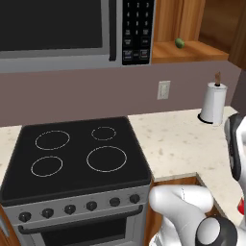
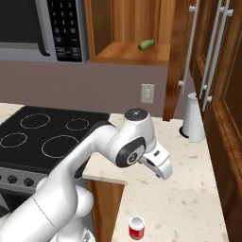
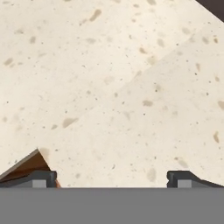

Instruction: Pick the canned food and jam from the counter and place them in the cabinets closest to them.

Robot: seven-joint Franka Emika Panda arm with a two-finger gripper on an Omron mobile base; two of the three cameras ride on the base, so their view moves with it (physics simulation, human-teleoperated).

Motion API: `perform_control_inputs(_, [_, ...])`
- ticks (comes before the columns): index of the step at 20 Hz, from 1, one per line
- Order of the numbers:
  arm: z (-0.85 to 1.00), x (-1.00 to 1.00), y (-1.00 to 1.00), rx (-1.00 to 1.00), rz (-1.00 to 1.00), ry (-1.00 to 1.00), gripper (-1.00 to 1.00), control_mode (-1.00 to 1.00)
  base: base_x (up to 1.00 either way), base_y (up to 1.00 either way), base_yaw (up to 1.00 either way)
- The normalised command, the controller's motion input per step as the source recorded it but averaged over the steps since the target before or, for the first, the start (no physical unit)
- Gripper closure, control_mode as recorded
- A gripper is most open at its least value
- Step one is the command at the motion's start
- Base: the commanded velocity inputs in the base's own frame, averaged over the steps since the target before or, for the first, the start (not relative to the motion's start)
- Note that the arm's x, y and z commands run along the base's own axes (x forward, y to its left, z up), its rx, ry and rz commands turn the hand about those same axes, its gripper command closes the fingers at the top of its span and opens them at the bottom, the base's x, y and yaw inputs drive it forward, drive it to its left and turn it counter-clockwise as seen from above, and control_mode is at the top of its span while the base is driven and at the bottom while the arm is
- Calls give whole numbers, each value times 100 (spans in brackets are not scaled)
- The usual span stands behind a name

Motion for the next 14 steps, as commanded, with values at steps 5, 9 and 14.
perform_control_inputs(5, [-17, -16, 0, 0, 0, 0, -100, -100, 0, 0, 0])
perform_control_inputs(9, [-29, -22, -4, 0, 0, 1, -100, -100, 0, 0, 0])
perform_control_inputs(14, [-35, -25, -8, 0, 0, 1, -100, -100, 0, 0, 0])
